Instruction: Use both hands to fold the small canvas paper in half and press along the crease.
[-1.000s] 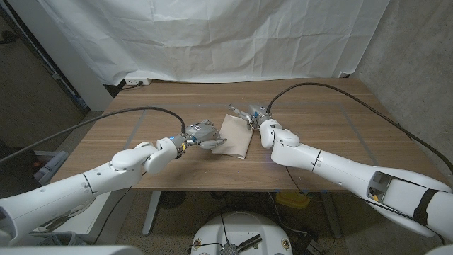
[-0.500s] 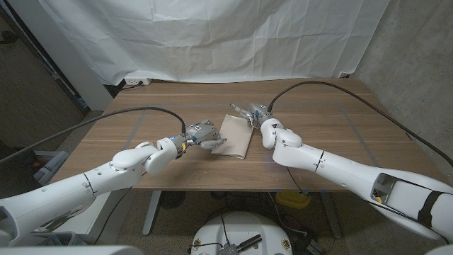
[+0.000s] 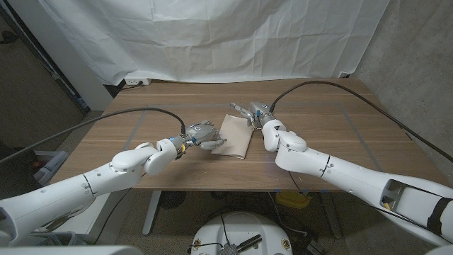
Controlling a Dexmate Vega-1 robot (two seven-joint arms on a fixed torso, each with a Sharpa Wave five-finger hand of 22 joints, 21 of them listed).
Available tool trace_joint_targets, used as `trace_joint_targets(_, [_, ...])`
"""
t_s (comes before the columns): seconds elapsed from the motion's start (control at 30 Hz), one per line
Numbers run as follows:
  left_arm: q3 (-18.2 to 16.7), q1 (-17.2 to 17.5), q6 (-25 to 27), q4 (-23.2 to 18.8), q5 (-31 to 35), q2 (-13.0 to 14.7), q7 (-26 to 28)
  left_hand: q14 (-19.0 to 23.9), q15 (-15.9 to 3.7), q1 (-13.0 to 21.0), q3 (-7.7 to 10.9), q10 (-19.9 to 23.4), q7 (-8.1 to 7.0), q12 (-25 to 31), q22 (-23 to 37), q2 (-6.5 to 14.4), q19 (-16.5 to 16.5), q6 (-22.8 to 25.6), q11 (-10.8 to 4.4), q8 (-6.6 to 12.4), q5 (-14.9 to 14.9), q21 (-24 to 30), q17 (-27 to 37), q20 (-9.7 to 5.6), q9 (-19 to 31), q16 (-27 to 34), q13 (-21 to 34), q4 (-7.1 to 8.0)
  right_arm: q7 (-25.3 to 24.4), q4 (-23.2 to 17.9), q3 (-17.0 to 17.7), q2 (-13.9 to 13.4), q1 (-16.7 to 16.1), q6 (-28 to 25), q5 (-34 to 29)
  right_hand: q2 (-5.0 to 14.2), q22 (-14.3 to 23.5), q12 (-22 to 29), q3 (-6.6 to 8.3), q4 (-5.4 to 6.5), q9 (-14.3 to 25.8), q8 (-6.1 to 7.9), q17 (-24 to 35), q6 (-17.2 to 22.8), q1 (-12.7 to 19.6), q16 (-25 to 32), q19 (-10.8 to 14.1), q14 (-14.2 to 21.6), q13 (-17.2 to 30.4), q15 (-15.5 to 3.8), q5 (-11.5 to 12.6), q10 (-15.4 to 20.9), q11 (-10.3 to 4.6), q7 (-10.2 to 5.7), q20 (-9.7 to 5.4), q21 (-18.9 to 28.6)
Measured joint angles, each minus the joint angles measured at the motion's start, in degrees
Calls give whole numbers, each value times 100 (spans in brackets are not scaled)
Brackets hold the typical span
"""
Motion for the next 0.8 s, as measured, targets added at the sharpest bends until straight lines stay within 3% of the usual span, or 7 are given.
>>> trace_joint_targets(0.33, [-3, -3, 4, -2, 4, 1, 1, 0, 0, 0, 0, 0, 0, -45, 0, 0, 0, 0, 0, 0, 0, 0, 0, 0, 0, 0, 0, 0, 4, -29, 36, -22, -121, -26, 167, 0, 0, -19, 0, 0, 0, -44, 10, -1, 0, 0, -1, 1, -16, 1, -2, -2, -20, 0, 0, 0])
trace_joint_targets(0.8, [-7, -52, 2, 58, -4, -34, -25, 0, 0, 0, 0, 0, 0, -45, 0, 0, 0, 0, 0, -1, 0, 0, 0, 0, 0, 0, -26, 0, 68, 447, -20, 129, -57, 128, 372, 0, 47, -49, 0, 0, 1, -90, 9, -1, 0, -24, 21, -3, -18, 25, 16, -49, -15, -1, 20, 38])
